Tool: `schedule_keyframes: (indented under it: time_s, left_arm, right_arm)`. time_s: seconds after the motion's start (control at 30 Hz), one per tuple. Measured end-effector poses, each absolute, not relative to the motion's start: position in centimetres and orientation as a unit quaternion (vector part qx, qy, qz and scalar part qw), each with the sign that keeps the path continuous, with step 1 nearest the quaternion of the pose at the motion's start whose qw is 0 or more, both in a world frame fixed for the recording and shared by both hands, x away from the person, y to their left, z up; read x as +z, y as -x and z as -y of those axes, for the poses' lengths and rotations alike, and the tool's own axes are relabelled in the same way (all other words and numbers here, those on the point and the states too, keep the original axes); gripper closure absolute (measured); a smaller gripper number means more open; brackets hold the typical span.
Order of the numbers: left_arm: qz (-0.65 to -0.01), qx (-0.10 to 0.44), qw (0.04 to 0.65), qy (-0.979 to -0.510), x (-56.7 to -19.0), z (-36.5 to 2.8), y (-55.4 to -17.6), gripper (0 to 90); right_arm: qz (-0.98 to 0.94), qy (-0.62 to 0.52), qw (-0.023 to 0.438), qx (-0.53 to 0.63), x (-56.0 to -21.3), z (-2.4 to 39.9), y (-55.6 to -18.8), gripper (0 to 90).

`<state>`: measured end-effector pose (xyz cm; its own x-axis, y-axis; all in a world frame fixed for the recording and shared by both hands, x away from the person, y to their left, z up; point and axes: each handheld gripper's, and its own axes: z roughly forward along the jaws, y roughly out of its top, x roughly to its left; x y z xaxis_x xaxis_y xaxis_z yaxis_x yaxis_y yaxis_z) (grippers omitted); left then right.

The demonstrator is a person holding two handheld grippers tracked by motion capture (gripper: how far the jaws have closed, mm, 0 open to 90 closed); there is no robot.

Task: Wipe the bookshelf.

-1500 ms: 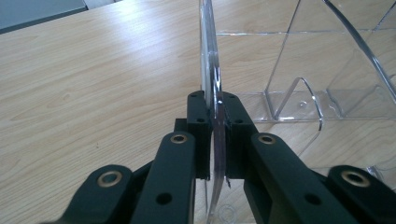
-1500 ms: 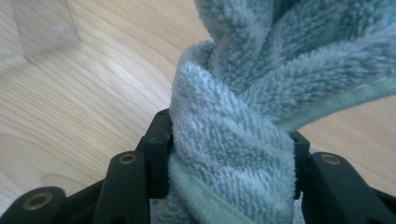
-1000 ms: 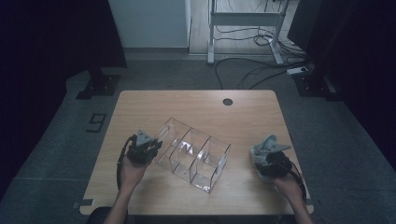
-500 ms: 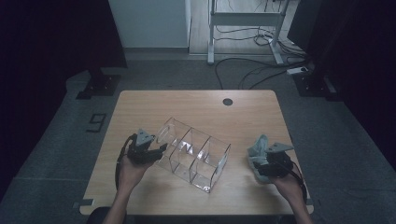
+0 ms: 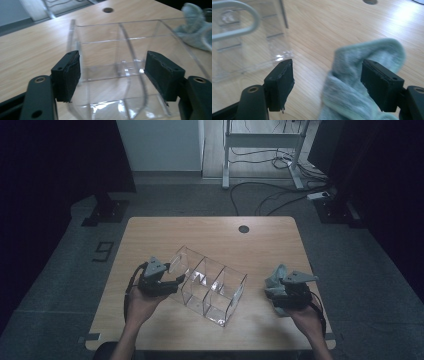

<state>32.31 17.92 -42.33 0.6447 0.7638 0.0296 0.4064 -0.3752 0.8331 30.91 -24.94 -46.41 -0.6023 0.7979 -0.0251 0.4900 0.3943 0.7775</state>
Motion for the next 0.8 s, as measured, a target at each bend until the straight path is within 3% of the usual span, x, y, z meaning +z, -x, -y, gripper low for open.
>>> schedule_keyframes:
  time_s: [0.37,0.8]
  left_arm:
    - [-0.345,0.182,0.394,-0.832,-44.2,-15.6,-32.4,46.0]
    - [-0.341,0.179,0.378,-0.842,-45.1,-15.4,-32.6,78.1]
  right_arm:
    - [-0.831,-0.355,0.183,0.387,-46.6,22.6,-31.0,25.8]
    - [-0.839,-0.335,0.164,0.396,-46.3,21.0,-31.1,25.6]
